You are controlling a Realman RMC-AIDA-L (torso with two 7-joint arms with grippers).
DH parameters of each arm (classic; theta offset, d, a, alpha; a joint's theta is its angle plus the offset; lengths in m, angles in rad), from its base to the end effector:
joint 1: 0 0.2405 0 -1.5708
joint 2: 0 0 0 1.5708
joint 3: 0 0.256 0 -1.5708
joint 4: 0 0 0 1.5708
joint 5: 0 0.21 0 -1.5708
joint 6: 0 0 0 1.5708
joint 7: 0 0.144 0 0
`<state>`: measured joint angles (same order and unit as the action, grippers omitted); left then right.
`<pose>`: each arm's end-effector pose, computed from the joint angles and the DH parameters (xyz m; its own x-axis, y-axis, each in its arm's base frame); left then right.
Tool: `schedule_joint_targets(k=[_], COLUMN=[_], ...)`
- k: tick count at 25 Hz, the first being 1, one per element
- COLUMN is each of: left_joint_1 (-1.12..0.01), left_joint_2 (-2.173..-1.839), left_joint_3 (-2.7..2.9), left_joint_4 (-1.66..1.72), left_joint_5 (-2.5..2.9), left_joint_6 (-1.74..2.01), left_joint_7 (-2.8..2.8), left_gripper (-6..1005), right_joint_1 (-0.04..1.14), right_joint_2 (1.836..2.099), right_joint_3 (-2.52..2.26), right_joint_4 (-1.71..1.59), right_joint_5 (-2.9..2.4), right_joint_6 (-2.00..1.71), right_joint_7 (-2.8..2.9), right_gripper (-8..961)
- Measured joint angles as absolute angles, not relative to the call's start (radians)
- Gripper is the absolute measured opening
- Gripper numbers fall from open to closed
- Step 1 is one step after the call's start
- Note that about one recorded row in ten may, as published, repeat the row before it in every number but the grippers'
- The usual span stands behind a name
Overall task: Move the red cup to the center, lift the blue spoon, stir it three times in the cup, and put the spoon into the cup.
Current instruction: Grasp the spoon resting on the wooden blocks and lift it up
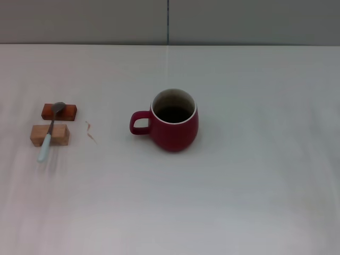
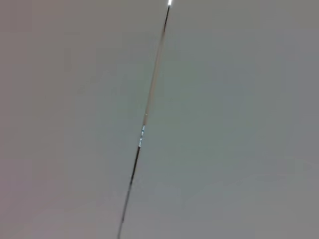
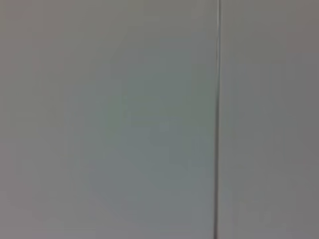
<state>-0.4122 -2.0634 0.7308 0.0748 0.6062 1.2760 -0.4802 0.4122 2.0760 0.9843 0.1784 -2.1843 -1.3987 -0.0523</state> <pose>-0.3637 0.3188 0.0449 0.5524 -0.1319 0.8231 0.8288 -0.0189 -0.5592 0.3253 0.3232 0.0373 0.7596 0.2982 -0.5780 -0.6285 0.1076 -0.7704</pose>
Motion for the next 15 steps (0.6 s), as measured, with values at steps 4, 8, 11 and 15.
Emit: schedule_joint_targets(k=[4, 8, 11, 15], left_joint_1=[-0.349, -0.261, -0.2, -0.17], left_joint_2=[-2.063, -2.065, -2.07, -2.073], left_joint_3=[0.803, 0.869, 0.918, 0.933], left_joint_4=[0.109, 0.134, 0.118, 0.019], left_joint_5=[0.606, 0.605, 0.605, 0.604], left_joint_6=[1.332, 1.443, 1.528, 1.599], left_joint_7=[-0.547, -0.622, -0.647, -0.611], left_gripper=[775, 774, 774, 773], right_joint_1=[0.421, 0.434, 0.458, 0.484], right_joint_2=[2.076, 2.075, 2.074, 2.074], right_joint_3=[0.987, 0.989, 0.989, 0.989], right_joint_4=[0.16, 0.15, 0.138, 0.12], right_joint_5=[-2.184, -2.184, -2.184, -2.184], right_joint_6=[-1.395, -1.383, -1.348, -1.331], right_joint_7=[-0.054, -0.054, -0.058, -0.063], right_gripper=[734, 732, 731, 733])
